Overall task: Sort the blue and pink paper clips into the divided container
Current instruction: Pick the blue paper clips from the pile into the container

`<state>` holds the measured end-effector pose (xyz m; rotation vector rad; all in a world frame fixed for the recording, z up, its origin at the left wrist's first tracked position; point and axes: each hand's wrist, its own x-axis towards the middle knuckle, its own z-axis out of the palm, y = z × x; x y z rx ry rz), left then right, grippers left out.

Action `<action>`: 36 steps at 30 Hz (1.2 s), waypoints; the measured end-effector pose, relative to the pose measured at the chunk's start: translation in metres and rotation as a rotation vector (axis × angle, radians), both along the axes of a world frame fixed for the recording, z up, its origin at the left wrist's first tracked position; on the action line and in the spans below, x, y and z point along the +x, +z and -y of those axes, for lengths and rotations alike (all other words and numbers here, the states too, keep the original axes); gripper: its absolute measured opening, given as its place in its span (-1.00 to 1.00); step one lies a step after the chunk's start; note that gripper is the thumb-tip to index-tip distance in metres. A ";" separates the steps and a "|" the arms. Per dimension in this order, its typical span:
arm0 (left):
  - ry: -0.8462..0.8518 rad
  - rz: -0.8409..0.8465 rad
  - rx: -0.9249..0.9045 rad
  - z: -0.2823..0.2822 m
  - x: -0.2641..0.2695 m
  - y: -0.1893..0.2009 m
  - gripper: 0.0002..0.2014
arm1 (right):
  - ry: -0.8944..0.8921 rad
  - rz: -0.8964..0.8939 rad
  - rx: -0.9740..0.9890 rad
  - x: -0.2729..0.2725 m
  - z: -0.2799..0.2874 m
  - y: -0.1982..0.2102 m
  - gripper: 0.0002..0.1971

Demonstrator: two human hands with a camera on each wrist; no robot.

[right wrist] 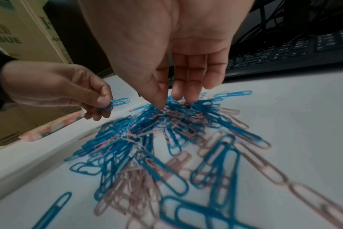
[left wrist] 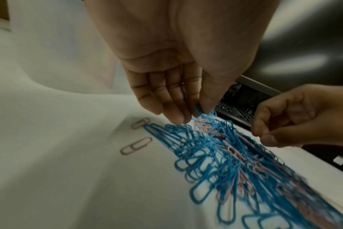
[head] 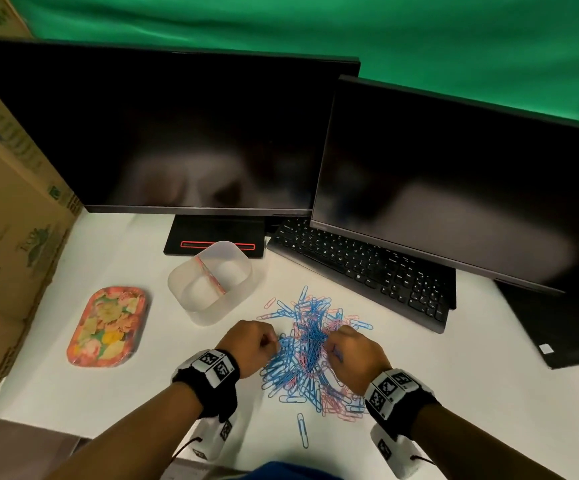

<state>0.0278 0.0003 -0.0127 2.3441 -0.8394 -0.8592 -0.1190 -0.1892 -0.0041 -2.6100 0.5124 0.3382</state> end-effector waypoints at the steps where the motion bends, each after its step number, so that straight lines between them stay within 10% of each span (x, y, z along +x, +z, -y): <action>1: 0.017 -0.029 -0.030 -0.002 0.001 0.002 -0.84 | -0.001 0.017 0.029 0.003 -0.002 0.000 -0.88; 18: 0.466 -0.663 -0.512 0.015 0.000 0.026 -0.88 | -0.711 0.294 1.162 0.069 -0.041 0.026 -0.88; 28: -0.104 0.095 0.129 0.000 -0.009 -0.006 -0.82 | -0.743 0.233 1.178 0.059 -0.021 0.014 -0.84; 36: -0.047 0.131 0.112 0.001 -0.008 -0.021 -0.94 | -0.705 0.037 1.085 0.051 -0.018 0.012 -0.75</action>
